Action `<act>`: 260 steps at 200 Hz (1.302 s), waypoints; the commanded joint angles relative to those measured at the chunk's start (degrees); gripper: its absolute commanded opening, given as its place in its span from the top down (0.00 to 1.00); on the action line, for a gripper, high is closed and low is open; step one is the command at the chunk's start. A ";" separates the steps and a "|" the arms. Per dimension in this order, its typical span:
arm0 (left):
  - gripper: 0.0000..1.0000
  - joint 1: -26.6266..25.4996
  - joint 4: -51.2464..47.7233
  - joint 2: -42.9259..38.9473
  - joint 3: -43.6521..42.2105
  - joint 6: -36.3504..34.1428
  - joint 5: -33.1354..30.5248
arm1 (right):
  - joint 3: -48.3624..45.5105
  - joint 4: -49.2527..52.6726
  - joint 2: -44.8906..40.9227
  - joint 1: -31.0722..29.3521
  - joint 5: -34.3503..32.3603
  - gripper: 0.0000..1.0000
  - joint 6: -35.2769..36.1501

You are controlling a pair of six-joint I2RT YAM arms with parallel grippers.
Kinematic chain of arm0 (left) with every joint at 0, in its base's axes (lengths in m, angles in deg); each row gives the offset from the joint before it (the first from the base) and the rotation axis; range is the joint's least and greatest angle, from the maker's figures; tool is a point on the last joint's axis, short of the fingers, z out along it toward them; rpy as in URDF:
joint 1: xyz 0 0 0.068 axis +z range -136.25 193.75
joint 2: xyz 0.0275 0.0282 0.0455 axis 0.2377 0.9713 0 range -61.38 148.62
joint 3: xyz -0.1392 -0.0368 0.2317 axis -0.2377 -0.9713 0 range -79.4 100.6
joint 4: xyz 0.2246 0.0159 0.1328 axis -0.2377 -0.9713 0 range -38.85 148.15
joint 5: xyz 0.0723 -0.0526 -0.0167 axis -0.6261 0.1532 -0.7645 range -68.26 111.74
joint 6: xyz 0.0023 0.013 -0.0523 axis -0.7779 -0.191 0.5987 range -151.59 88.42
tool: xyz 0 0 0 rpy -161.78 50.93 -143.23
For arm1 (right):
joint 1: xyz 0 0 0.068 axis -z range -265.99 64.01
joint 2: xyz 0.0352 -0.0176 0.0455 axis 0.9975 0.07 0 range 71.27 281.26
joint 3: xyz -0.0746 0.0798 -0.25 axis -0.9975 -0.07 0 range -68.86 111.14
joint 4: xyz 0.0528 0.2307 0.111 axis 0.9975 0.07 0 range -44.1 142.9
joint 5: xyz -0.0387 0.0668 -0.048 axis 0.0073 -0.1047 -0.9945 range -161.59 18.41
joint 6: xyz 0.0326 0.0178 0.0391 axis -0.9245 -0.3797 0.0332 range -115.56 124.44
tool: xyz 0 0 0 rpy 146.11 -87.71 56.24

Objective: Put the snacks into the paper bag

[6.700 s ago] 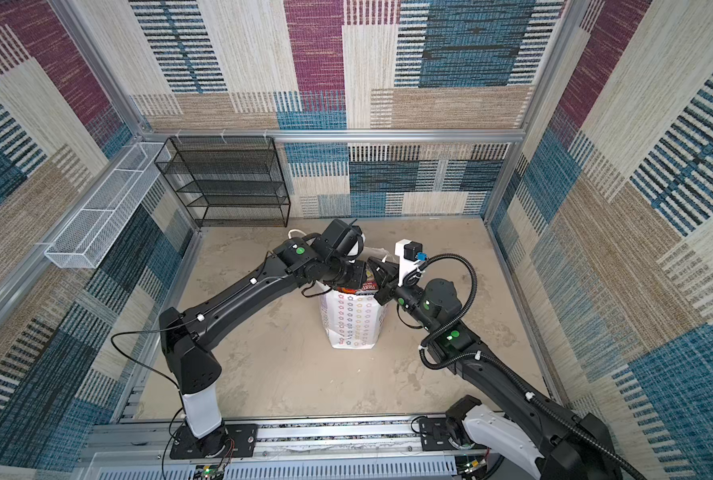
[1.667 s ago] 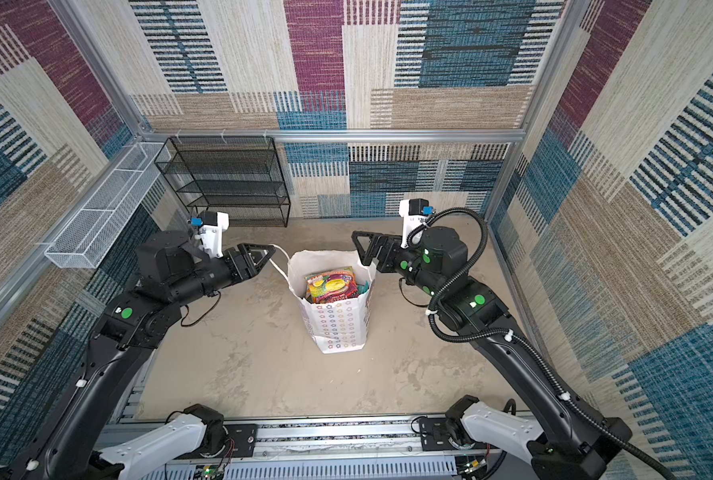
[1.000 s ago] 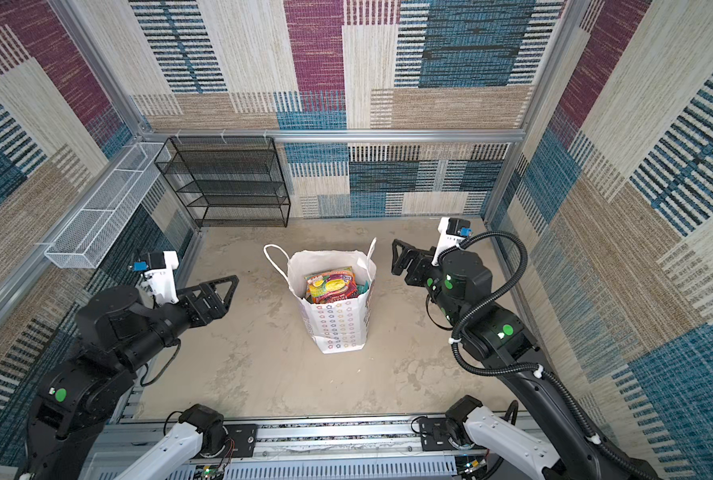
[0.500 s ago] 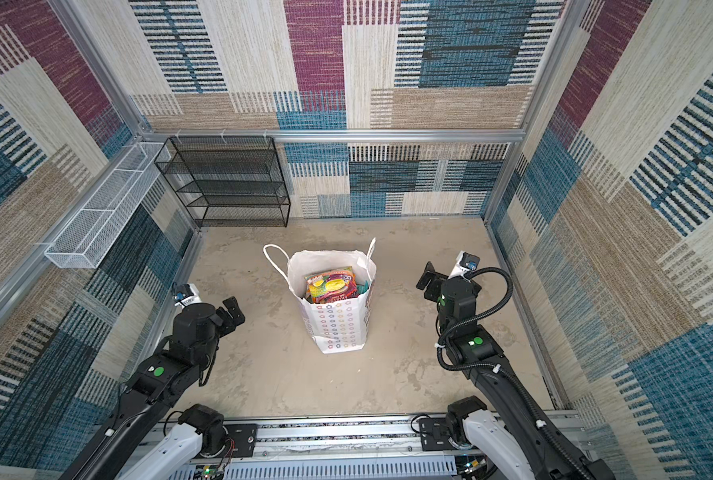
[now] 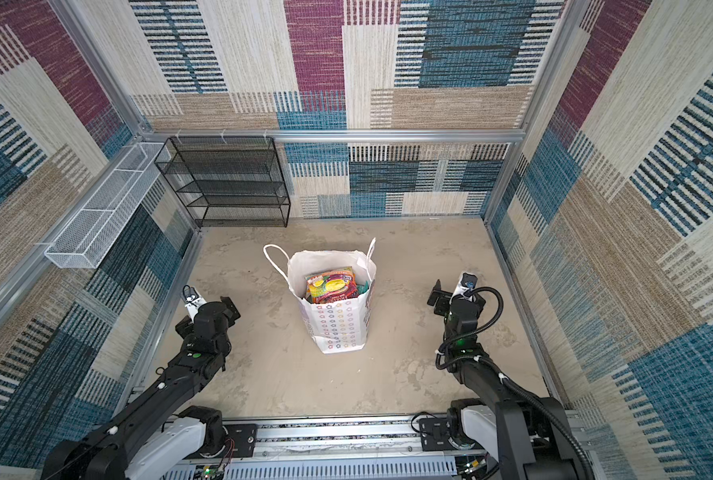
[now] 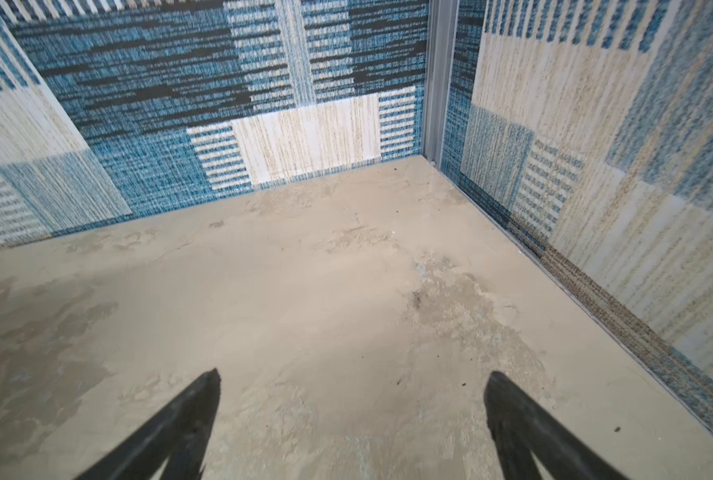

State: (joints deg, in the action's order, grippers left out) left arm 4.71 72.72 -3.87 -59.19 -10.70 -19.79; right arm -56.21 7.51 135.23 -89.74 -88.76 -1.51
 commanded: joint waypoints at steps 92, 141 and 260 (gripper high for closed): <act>0.01 8.39 37.12 24.13 -1.79 -15.33 19.31 | -5.12 -39.18 18.82 0.92 8.43 0.00 7.68; 0.01 9.03 31.43 24.97 1.27 -16.72 26.24 | -2.59 -39.06 24.00 1.11 11.09 0.00 8.55; 0.01 9.30 34.94 30.35 2.61 -18.04 29.01 | -0.89 -35.61 23.99 5.09 24.29 0.00 8.76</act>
State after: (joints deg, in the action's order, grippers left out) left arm 14.05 105.70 26.38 -56.46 -27.27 8.62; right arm -57.02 -26.63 159.40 -84.77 -68.24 6.42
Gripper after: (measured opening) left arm 0.989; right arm 0.996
